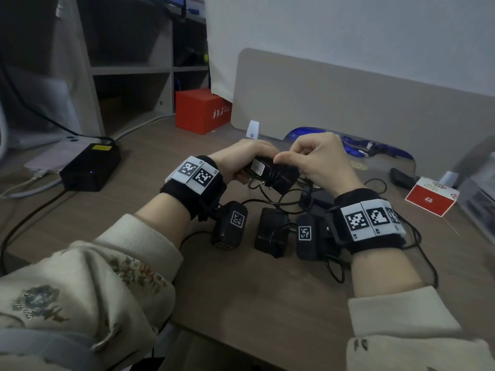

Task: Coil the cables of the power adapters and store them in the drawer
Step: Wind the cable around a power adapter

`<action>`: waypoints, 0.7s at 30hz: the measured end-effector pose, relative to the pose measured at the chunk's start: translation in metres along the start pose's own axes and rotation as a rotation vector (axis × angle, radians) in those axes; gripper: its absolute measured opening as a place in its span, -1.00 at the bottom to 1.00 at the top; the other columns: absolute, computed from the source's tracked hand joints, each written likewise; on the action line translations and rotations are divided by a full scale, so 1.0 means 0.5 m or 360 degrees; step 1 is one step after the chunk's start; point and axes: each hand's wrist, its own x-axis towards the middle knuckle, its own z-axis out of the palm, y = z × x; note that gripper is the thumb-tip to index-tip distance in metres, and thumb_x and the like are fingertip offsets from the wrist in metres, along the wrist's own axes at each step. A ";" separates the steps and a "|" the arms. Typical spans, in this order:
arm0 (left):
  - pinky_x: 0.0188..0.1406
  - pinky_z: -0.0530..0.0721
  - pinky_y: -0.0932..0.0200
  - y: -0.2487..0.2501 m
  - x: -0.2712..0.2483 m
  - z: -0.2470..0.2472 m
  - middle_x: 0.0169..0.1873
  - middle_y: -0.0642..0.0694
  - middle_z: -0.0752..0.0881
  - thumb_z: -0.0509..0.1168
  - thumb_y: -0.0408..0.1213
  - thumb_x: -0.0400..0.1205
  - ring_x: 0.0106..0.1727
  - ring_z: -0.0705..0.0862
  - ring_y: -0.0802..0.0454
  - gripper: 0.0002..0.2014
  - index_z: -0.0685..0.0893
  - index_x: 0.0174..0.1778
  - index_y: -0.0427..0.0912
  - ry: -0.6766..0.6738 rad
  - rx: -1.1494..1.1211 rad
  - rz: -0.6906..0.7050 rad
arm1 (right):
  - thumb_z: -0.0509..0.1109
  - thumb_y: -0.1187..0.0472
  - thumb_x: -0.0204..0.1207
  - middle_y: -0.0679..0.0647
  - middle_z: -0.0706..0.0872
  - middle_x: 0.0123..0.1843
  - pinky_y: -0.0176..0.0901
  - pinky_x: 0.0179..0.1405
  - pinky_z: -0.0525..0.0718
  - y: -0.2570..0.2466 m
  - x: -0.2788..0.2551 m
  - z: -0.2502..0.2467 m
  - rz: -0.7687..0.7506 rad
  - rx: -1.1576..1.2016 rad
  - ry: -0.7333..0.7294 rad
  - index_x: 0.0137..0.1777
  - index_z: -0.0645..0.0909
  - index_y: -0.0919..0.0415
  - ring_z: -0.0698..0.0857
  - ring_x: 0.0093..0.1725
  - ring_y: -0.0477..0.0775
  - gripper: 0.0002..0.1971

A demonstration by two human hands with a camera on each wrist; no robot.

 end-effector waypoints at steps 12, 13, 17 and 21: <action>-0.51 0.03 0.18 0.003 -0.008 -0.008 -0.48 -0.07 0.46 0.28 -0.23 0.47 -0.58 0.37 0.08 -0.90 0.61 -0.21 -0.18 -0.0128 -0.0450 0.0047 | 0.36 0.08 0.65 0.07 0.75 -0.23 0.02 -0.11 0.63 0.016 0.010 0.008 -0.0159 0.0126 -0.0027 -0.15 0.69 0.08 0.70 -0.15 0.12 -0.83; -0.60 0.06 0.24 0.004 -0.010 -0.007 -0.49 -0.07 0.46 0.26 -0.27 0.52 -0.60 0.38 0.09 -0.92 0.61 -0.24 -0.18 -0.0138 -0.0499 0.0067 | 0.34 0.10 0.66 0.03 0.74 -0.23 0.01 -0.10 0.63 0.017 0.011 0.008 -0.0174 0.0134 -0.0015 -0.16 0.68 0.04 0.70 -0.15 0.10 -0.83; -0.66 0.00 0.32 0.007 -0.010 -0.008 -0.53 -0.04 0.39 0.27 -0.27 0.44 -0.59 0.19 0.12 -0.93 0.51 -0.28 -0.16 -0.0183 -0.0741 0.0125 | 0.33 0.24 0.65 -0.04 0.75 -0.18 -0.02 -0.07 0.62 0.023 0.013 0.006 -0.0139 0.0095 -0.0008 -0.14 0.67 -0.03 0.69 -0.09 0.05 -0.81; -0.71 0.04 0.40 0.013 -0.006 -0.006 -0.54 -0.02 0.34 0.26 -0.19 0.45 -0.56 0.03 0.11 -0.87 0.44 -0.30 -0.11 -0.0133 -0.0891 0.0099 | 0.31 0.33 0.64 -0.13 0.74 -0.18 -0.11 -0.07 0.64 0.015 0.008 0.004 -0.0104 0.0077 -0.0024 -0.20 0.61 -0.26 0.68 -0.09 -0.01 -0.62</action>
